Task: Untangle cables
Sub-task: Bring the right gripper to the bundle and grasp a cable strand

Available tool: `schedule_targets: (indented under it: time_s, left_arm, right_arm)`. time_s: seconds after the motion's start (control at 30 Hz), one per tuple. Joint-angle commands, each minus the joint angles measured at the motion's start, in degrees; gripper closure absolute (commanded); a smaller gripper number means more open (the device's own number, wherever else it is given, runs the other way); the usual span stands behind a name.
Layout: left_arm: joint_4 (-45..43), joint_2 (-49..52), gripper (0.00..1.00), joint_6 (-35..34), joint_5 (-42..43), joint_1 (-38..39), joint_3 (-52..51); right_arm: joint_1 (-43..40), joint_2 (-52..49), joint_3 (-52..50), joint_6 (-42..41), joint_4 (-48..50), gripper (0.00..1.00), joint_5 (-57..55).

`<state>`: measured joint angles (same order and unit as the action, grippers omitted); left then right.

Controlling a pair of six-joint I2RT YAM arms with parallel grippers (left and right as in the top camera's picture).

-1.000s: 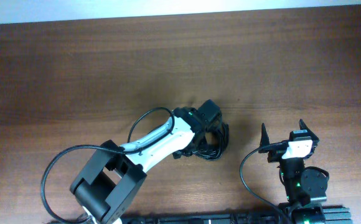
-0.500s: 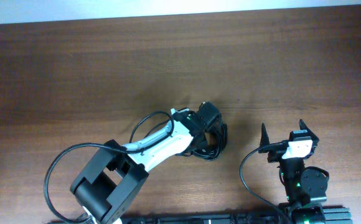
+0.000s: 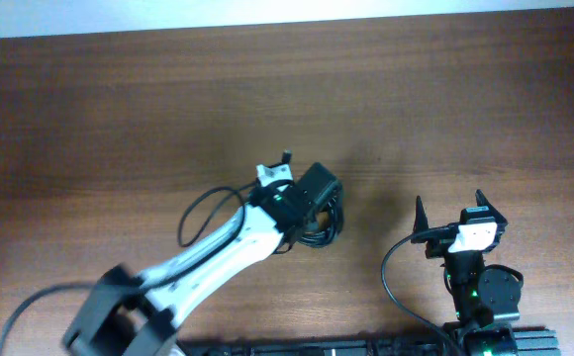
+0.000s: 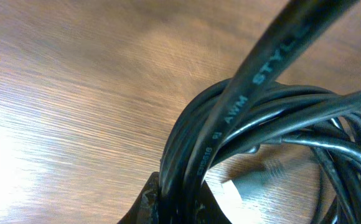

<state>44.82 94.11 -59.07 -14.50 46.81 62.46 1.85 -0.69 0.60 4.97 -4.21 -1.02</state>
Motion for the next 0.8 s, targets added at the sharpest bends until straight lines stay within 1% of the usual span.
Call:
schedule_targets:
  time_s: [0.0, 0.03, 0.17, 0.2, 0.3, 0.43, 0.53, 0.67, 0.7, 0.77]
  left_arm:
    - [2.05, -9.88, 1.0, 0.94, -9.99, -0.26, 0.07]
    - [2.4, -11.69, 1.0, 0.98, -11.61, -0.26, 0.04]
    - [2.62, -13.64, 1.0, 10.4, -13.0, -0.26, 0.04]
    - [3.23, -13.64, 1.0, 11.21, -13.0, -0.26, 0.04]
    - [3.3, -13.64, 1.0, 11.19, -12.96, -1.86, 0.04]
    - [5.51, -13.64, 1.0, 11.23, -11.26, -8.04, 0.04]
    - [8.07, -13.64, 1.0, 11.26, -7.76, -12.13, 0.04]
    - [7.74, -13.62, 1.0, 16.26, -0.72, -15.1, 0.04]
    - [7.52, -13.62, 1.0, 18.18, 0.87, -15.54, 0.04]
    - [5.73, -13.62, 1.0, 24.41, 4.02, -15.52, 0.04]
  right_arm:
    - [-0.42, 0.28, -0.28, 0.39, -0.39, 0.01, 0.33]
    - [-0.42, 0.28, -0.28, 0.39, -0.39, 0.01, 0.33]
    - [-0.42, 0.28, -0.28, 0.39, -0.39, 0.01, 0.33]
    - [-0.42, 0.28, -0.28, 0.39, -0.39, 0.01, 0.33]
    - [-0.42, 0.28, -0.28, 0.39, -0.39, 0.01, 0.33]
    - [-0.42, 0.28, -0.28, 0.39, -0.39, 0.01, 0.33]
    - [-0.42, 0.28, -0.28, 0.39, -0.39, 0.01, 0.33]
    - [-0.42, 0.28, -0.28, 0.37, -0.37, 0.02, 0.39]
    - [-0.42, 0.28, -0.28, 0.37, -0.35, 0.01, 0.66]
    - [-0.42, 0.28, -0.28, 0.35, -0.26, 0.01, 2.14]
